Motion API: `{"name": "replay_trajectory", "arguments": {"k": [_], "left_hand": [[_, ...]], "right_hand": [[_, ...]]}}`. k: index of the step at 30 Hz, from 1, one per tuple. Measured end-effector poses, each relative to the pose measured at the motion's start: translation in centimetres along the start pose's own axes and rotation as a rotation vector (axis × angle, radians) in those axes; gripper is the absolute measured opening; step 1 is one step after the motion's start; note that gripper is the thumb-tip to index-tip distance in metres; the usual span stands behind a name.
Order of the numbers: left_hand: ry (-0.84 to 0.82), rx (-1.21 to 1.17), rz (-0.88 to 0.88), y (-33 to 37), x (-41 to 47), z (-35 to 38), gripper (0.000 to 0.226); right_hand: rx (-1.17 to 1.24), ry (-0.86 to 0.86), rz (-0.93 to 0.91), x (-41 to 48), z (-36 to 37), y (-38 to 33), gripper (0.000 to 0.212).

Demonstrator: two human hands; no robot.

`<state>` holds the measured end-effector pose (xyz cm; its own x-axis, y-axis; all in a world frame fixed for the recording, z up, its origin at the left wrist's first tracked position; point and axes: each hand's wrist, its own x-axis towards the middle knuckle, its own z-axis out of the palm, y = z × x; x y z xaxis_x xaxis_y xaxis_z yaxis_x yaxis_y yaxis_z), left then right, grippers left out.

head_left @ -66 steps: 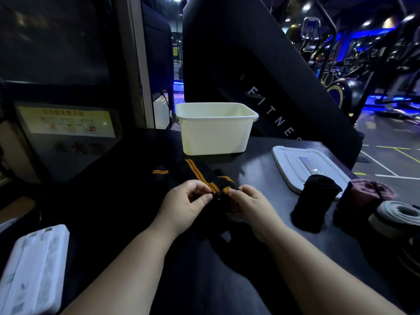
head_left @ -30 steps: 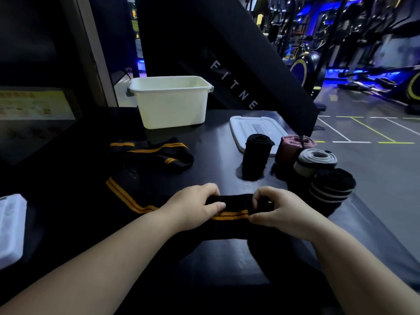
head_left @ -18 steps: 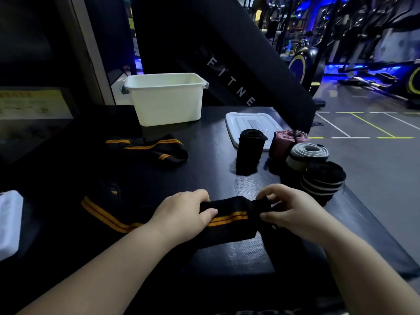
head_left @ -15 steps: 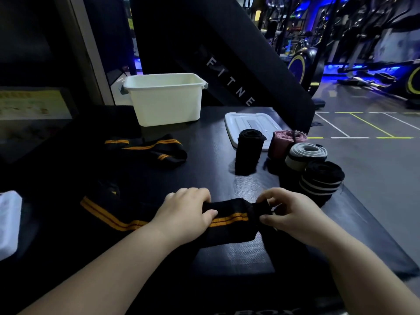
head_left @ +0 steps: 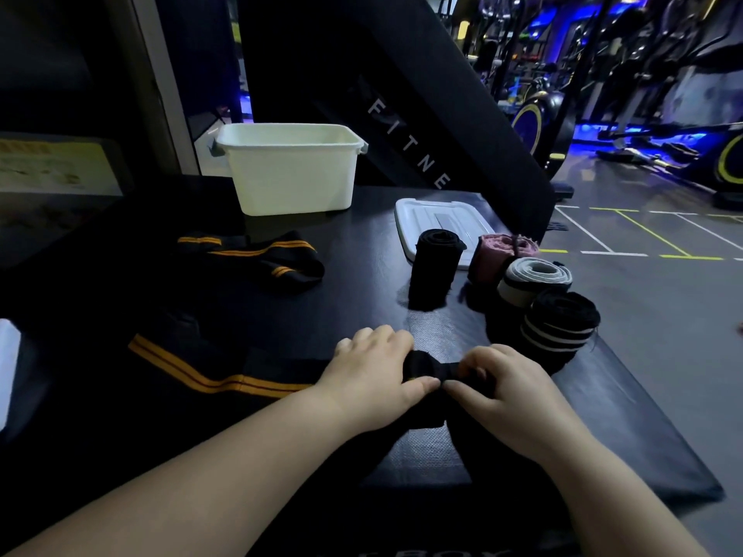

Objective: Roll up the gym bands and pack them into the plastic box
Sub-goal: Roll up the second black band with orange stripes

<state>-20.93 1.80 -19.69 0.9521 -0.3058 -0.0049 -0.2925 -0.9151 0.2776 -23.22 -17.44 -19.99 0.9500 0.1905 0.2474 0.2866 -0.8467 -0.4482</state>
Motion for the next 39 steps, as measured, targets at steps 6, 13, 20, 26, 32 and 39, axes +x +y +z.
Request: {"name": "replay_trajectory", "arguments": {"k": [6,13,20,26,32,39], "left_hand": [[0.026,0.016,0.014,-0.1,-0.1,0.6,0.049],[0.048,0.020,0.006,0.1,-0.2,0.6,0.047],[0.046,0.036,-0.004,0.1,-0.3,0.7,0.049],[0.046,0.019,-0.004,0.1,-0.2,0.8,0.049],[0.050,0.034,-0.002,0.0,-0.2,0.9,0.049],[0.060,0.062,-0.001,0.1,-0.2,0.9,0.049]], "right_hand": [[-0.028,0.001,0.064,0.0,0.5,0.1,0.025],[-0.015,-0.014,0.112,0.0,-0.2,-0.2,0.021],[-0.067,0.018,0.148,-0.3,0.0,-0.2,0.018],[-0.044,0.088,0.209,-1.0,-0.5,0.2,0.017],[-0.003,0.169,0.319,-1.4,-1.2,1.3,0.017],[0.085,0.194,0.313,-1.8,-0.9,1.4,0.015]]}}
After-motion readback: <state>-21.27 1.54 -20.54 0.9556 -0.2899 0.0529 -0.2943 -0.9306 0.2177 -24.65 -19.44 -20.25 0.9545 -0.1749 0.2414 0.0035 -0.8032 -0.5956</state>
